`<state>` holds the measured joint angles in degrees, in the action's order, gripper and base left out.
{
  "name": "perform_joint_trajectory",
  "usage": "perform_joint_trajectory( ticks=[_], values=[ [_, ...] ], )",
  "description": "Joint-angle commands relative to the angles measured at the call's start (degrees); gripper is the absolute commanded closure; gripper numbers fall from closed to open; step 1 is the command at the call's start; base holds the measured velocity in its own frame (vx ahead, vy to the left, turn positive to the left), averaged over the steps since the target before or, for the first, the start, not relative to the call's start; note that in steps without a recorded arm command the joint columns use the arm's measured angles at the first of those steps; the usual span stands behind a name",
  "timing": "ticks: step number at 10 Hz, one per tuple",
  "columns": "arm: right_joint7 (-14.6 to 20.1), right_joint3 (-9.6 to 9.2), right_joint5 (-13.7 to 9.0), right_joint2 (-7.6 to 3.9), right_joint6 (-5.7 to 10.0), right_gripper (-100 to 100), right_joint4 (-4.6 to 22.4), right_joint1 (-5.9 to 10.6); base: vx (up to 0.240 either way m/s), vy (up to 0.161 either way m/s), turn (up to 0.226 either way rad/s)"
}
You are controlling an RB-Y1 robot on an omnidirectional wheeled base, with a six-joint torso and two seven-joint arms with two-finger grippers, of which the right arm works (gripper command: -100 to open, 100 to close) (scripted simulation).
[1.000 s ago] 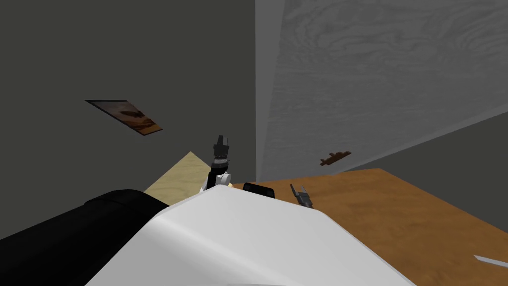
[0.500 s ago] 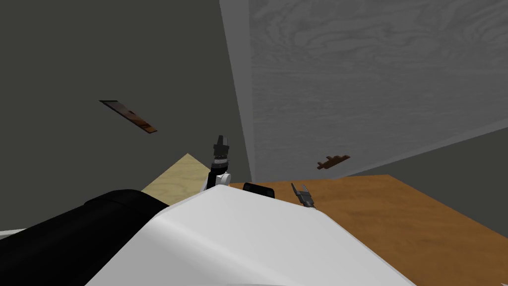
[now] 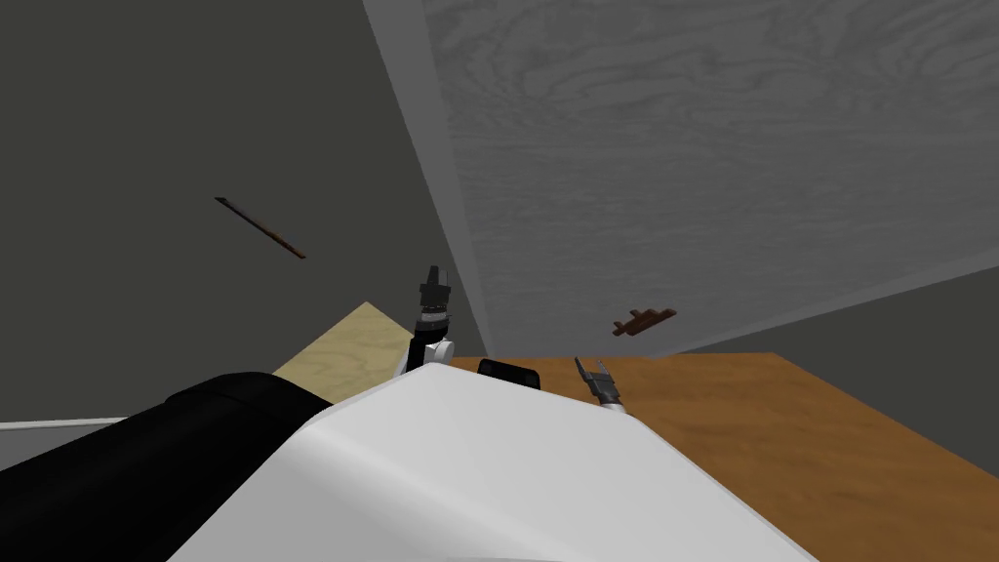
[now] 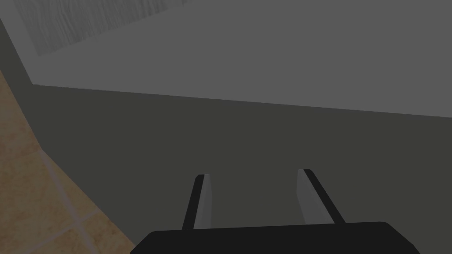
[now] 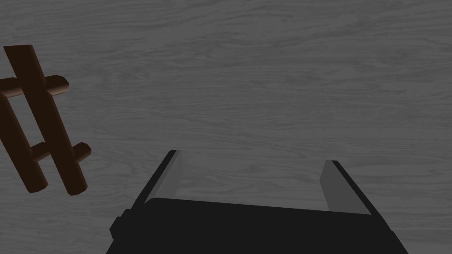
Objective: Push the door open
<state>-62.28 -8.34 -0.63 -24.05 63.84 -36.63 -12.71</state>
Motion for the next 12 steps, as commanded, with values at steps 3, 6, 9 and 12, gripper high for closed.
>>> perform_joint_trajectory(
  ticks=[3, 6, 9, 12],
  values=[
    [-0.87, 0.33, -0.28, -0.64, 0.28, -100, 0.58, 1.06, 0.019, -0.202, 0.084],
    [-1.34, 0.51, -0.43, -0.96, 0.45, -100, 1.06, 1.80, -0.005, -0.157, 0.061],
    [-1.74, 0.70, -0.58, -1.28, 0.59, -100, 1.42, 2.53, -0.008, -0.174, -0.001],
    [-2.03, 0.98, -0.77, -1.63, 0.66, -100, 1.55, 3.44, -0.007, -0.226, 0.039]
  ],
)
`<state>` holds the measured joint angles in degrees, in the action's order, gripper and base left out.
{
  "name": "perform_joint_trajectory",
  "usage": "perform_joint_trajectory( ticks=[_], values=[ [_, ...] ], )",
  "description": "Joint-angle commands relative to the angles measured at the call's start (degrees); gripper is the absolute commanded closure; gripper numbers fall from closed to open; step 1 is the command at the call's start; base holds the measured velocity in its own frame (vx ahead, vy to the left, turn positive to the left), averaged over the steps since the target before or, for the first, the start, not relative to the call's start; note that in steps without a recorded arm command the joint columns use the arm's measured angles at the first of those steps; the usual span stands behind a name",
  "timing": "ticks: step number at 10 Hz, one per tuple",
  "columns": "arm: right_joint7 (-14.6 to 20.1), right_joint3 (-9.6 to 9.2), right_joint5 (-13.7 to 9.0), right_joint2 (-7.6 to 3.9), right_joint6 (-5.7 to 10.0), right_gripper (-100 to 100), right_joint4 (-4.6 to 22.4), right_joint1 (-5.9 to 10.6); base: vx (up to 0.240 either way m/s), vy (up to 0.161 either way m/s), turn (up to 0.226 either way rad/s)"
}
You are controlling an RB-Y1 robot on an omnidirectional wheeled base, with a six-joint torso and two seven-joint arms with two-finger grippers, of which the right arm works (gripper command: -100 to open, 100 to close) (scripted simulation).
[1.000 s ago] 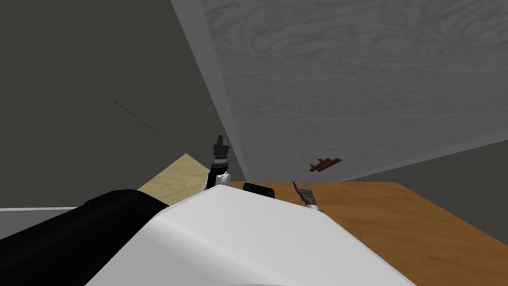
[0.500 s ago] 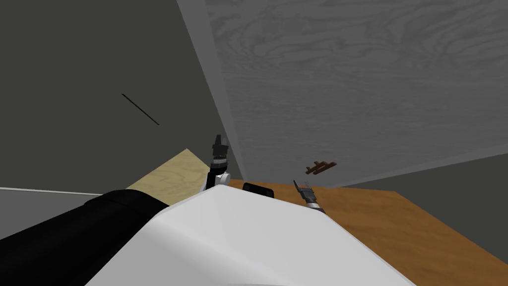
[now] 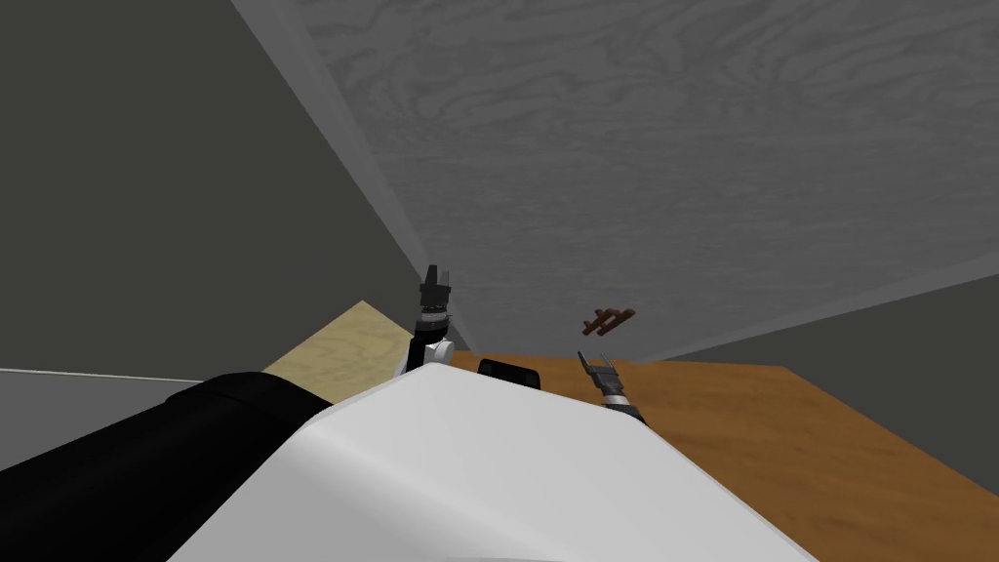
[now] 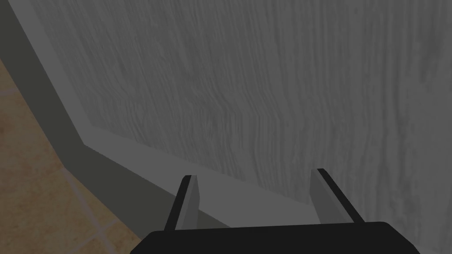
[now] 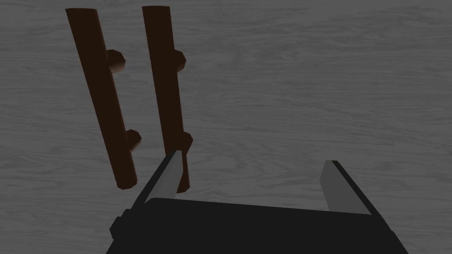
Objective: Push the door open
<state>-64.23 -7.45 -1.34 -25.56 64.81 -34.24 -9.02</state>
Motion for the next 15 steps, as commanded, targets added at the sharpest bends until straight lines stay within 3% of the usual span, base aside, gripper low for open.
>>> perform_joint_trajectory(
  ticks=[1, 10, 12, 15],
  values=[
    [-0.20, 0.20, -0.13, -0.27, -0.28, -100, -0.78, 0.12, -0.018, -0.252, 0.054],
    [-0.91, 0.87, -0.58, -1.13, -0.10, -100, -0.47, 2.31, -0.008, -0.178, 0.027],
    [-0.81, 0.80, -0.53, -1.06, 0.07, -100, -0.07, 2.31, 0.002, -0.032, 0.003],
    [-0.81, 1.50, -0.94, -1.89, -0.08, -100, 0.41, 1.90, 0.051, -0.148, 0.236]
  ],
)
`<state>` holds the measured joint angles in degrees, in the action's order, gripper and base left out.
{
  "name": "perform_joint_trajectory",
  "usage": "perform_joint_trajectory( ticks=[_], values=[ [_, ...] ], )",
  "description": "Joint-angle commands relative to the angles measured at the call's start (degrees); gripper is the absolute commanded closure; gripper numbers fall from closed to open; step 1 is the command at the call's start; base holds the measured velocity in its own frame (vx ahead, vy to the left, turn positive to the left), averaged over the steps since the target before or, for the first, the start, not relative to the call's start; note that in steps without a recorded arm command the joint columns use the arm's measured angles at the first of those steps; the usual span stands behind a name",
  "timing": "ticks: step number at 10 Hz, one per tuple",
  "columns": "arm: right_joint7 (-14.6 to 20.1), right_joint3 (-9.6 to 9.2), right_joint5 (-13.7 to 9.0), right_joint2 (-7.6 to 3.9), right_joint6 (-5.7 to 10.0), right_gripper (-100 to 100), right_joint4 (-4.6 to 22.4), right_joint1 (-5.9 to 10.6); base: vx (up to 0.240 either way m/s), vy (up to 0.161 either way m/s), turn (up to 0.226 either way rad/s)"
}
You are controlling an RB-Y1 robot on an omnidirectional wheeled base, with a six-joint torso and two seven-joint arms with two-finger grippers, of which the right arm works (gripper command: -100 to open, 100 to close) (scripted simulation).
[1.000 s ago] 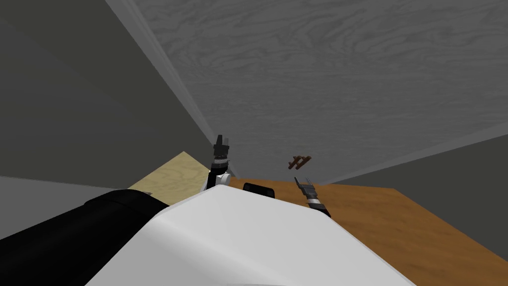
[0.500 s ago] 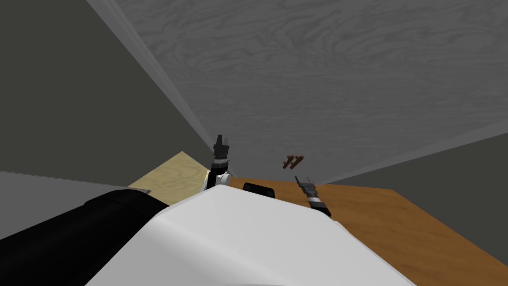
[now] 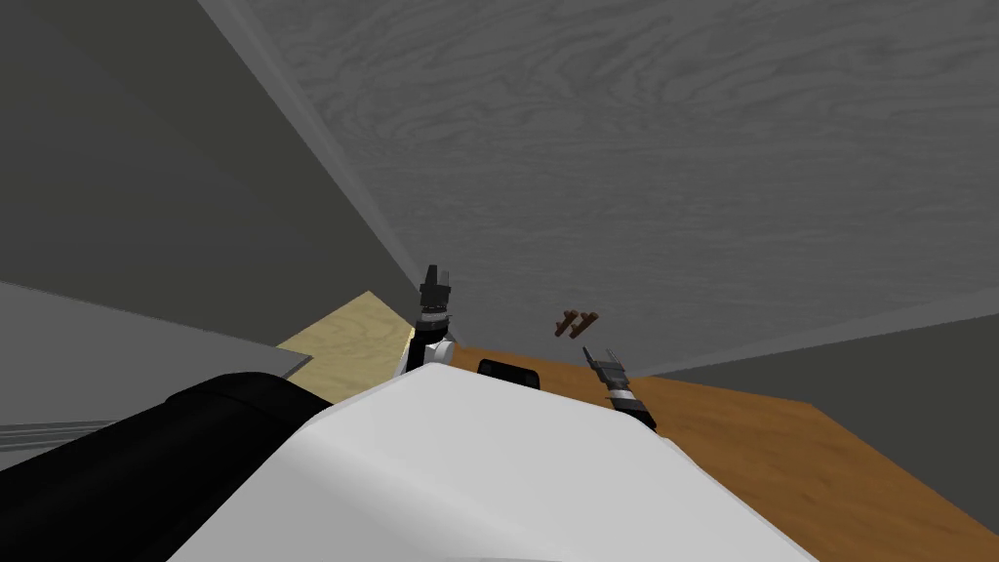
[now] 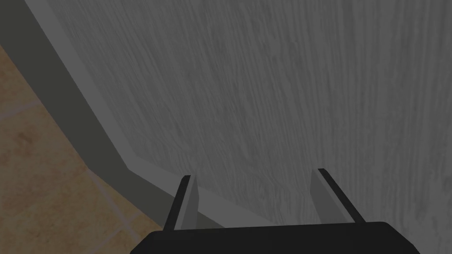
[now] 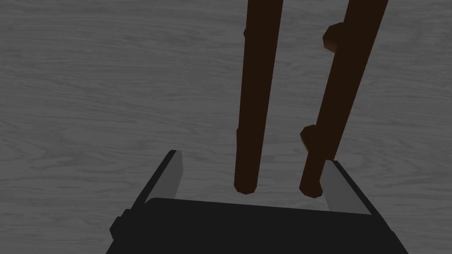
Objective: Push the door open
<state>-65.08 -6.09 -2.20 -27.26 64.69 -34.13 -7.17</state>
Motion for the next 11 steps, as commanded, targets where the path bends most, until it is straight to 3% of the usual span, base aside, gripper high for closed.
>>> perform_joint_trajectory(
  ticks=[1, 11],
  values=[
    [0.04, 0.36, -0.21, -0.45, -0.03, -100, 0.44, -0.09, 0.071, -0.195, 0.236],
    [0.04, 2.77, -1.66, -3.22, -0.72, -100, 1.99, -1.63, 0.036, -0.203, 0.268]
  ],
)
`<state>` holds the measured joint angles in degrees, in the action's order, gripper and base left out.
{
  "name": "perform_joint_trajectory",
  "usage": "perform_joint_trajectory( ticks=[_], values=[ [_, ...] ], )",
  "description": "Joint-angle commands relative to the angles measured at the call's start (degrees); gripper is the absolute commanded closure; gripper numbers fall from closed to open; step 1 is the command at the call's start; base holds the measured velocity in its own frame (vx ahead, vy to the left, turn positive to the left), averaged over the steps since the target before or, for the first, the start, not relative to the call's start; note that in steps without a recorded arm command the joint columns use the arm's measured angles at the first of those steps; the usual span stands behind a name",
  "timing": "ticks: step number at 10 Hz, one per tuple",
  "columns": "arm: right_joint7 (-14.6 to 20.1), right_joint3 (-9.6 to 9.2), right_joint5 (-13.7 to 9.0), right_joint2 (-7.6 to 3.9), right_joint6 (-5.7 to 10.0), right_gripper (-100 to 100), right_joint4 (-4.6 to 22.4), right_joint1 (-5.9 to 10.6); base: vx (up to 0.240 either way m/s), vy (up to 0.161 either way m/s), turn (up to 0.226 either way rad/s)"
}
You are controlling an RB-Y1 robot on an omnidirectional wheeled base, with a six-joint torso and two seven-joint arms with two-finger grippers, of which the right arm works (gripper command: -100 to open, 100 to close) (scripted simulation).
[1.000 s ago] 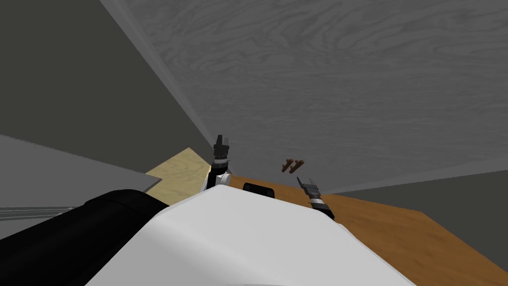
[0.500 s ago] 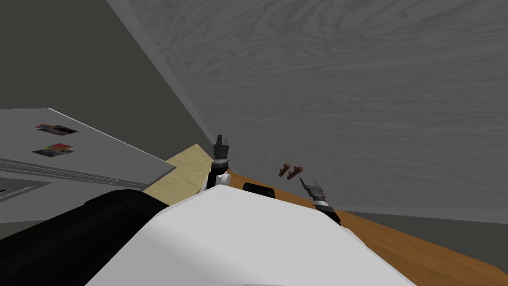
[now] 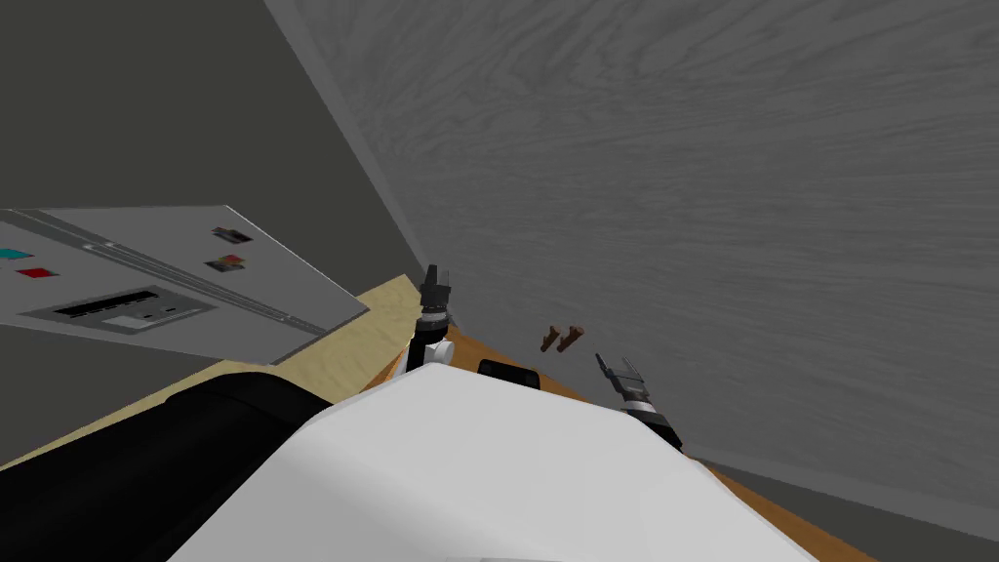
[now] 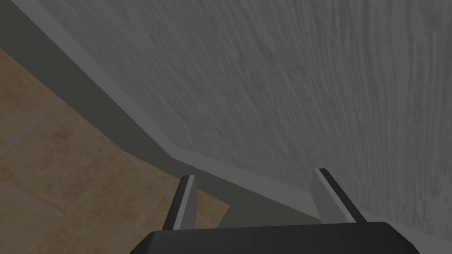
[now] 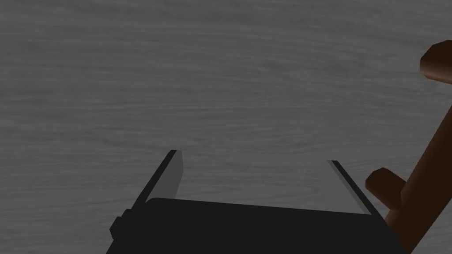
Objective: Push the door open
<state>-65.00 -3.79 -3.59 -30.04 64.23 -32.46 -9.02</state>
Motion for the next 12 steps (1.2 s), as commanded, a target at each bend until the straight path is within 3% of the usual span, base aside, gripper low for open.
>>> perform_joint_trajectory(
  ticks=[1, 12],
  values=[
    [-0.05, 0.71, -0.42, -0.70, -0.32, -100, 0.48, 0.05, 0.002, -0.193, 0.286],
    [-0.05, 3.36, -2.04, -3.49, -0.99, -100, 2.18, -1.78, -0.037, -0.177, 0.257]
  ],
)
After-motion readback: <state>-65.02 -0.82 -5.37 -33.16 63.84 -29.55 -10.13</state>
